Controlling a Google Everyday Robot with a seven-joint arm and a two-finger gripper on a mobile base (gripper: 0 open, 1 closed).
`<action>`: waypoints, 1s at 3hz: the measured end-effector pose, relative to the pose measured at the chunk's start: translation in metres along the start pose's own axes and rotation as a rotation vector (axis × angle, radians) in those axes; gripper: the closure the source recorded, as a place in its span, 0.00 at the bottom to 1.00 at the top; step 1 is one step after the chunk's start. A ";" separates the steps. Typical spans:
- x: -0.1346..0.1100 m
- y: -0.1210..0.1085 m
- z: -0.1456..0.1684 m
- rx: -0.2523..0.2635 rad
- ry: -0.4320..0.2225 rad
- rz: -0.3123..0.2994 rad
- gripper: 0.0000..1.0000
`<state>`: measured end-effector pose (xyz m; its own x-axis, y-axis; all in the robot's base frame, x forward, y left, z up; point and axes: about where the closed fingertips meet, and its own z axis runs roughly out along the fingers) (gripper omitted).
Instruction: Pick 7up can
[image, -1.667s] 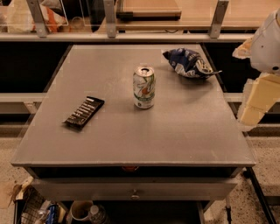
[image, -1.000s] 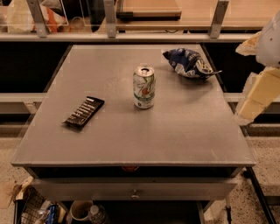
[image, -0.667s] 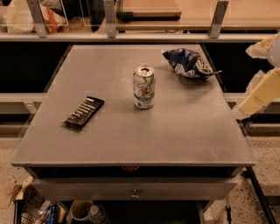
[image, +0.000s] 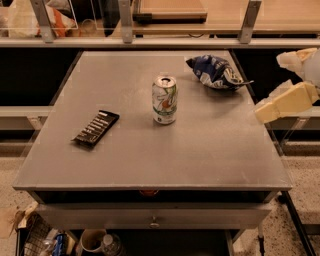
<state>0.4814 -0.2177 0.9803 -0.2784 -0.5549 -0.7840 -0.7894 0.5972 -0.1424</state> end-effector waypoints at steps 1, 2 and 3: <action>0.000 0.000 0.000 -0.001 0.001 -0.001 0.00; -0.009 0.006 -0.001 0.000 -0.019 -0.015 0.00; -0.034 0.024 0.005 -0.028 -0.051 -0.064 0.00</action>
Offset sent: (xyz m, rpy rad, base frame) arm -0.0054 0.0144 0.0135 0.0225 -0.0437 0.0200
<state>0.4746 -0.1823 1.0004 -0.1994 -0.5604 -0.8038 -0.8197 0.5448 -0.1765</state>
